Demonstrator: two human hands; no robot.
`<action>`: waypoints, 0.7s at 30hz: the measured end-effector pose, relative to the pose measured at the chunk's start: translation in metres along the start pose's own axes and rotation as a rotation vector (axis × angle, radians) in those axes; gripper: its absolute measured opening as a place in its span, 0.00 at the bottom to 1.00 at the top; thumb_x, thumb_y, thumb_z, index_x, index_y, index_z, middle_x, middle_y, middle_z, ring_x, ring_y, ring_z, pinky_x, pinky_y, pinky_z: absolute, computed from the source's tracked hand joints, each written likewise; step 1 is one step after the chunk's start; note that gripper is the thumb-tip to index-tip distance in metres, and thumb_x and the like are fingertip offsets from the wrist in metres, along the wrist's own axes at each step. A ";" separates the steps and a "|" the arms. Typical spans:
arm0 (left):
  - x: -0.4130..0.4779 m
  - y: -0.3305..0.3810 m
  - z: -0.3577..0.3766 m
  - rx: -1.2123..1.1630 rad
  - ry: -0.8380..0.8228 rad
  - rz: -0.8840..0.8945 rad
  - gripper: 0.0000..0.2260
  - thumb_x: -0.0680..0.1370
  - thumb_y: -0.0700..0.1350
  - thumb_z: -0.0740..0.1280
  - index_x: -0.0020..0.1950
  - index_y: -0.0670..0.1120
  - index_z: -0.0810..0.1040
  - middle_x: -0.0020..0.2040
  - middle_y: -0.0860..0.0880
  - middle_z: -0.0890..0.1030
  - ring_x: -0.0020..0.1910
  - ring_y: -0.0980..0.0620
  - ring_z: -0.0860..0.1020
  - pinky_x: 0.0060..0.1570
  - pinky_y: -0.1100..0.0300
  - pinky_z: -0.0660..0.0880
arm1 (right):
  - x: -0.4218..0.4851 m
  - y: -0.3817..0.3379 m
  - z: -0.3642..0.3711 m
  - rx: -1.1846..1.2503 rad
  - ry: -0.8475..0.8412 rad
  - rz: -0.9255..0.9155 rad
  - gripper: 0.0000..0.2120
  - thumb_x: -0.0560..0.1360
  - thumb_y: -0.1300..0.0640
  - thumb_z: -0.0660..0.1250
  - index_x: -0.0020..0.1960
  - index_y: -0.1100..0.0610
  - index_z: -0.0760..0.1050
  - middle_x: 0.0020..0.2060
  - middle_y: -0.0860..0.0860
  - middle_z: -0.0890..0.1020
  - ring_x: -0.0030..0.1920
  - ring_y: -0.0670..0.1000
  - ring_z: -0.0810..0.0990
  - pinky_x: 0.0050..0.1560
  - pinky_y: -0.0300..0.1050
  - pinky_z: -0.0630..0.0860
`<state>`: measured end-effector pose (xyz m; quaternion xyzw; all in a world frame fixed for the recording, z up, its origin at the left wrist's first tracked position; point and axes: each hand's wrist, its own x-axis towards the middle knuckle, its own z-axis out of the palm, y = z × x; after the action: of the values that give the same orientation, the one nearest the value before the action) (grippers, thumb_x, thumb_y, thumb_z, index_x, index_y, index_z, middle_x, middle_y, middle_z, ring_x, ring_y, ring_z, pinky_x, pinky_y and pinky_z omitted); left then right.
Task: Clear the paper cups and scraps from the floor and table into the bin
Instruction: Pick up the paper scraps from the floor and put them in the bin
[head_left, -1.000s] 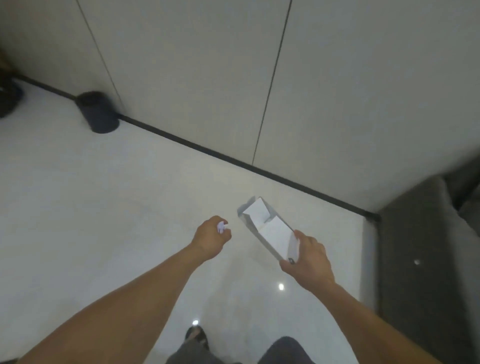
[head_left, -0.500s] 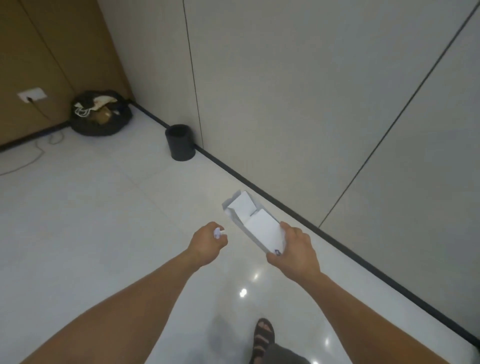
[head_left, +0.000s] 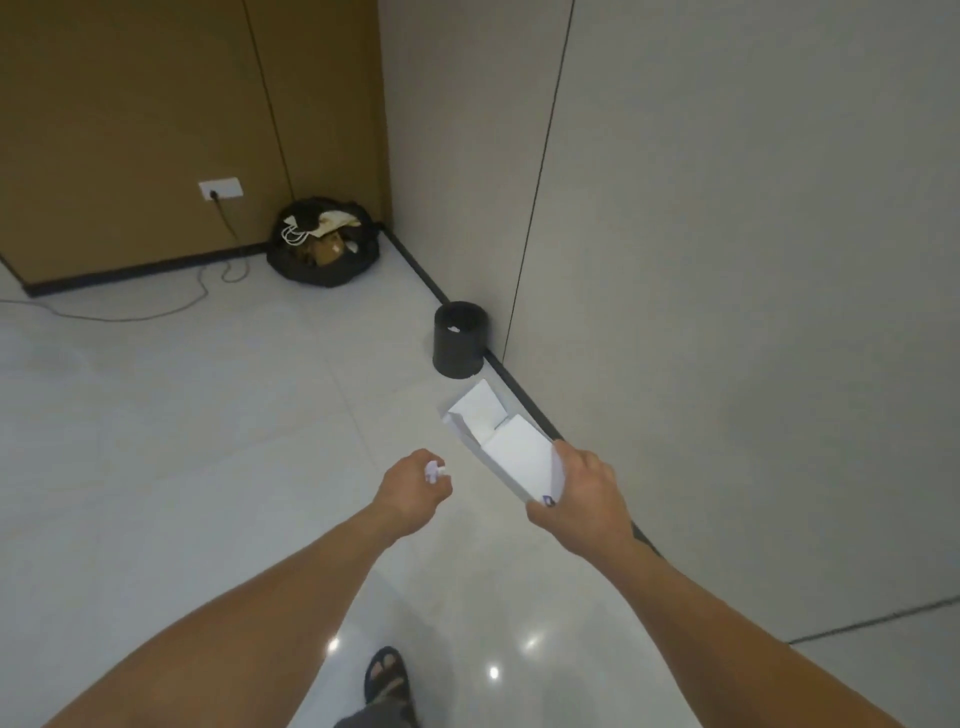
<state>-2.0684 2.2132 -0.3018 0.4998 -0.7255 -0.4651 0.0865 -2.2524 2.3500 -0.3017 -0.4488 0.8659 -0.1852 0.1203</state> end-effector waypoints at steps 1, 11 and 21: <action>0.020 0.002 -0.015 -0.007 0.004 -0.001 0.11 0.77 0.46 0.64 0.58 0.46 0.75 0.54 0.47 0.77 0.51 0.48 0.75 0.46 0.61 0.70 | 0.022 -0.012 0.002 -0.002 -0.003 -0.005 0.35 0.65 0.45 0.69 0.69 0.50 0.62 0.60 0.51 0.72 0.58 0.55 0.67 0.48 0.45 0.67; 0.205 0.037 -0.124 0.070 0.014 0.050 0.07 0.78 0.45 0.64 0.54 0.44 0.75 0.50 0.47 0.77 0.47 0.48 0.75 0.45 0.61 0.70 | 0.215 -0.093 0.020 0.033 0.034 0.013 0.40 0.65 0.45 0.69 0.74 0.48 0.58 0.64 0.50 0.70 0.63 0.55 0.66 0.57 0.48 0.70; 0.421 0.096 -0.171 0.132 -0.004 0.043 0.10 0.78 0.45 0.65 0.57 0.43 0.76 0.51 0.46 0.78 0.49 0.48 0.77 0.48 0.60 0.72 | 0.463 -0.106 0.035 0.051 0.008 0.006 0.40 0.66 0.43 0.70 0.74 0.48 0.57 0.64 0.50 0.69 0.63 0.54 0.65 0.55 0.46 0.70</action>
<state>-2.2330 1.7798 -0.2772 0.4877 -0.7653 -0.4155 0.0620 -2.4242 1.9061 -0.3072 -0.4424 0.8626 -0.2087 0.1289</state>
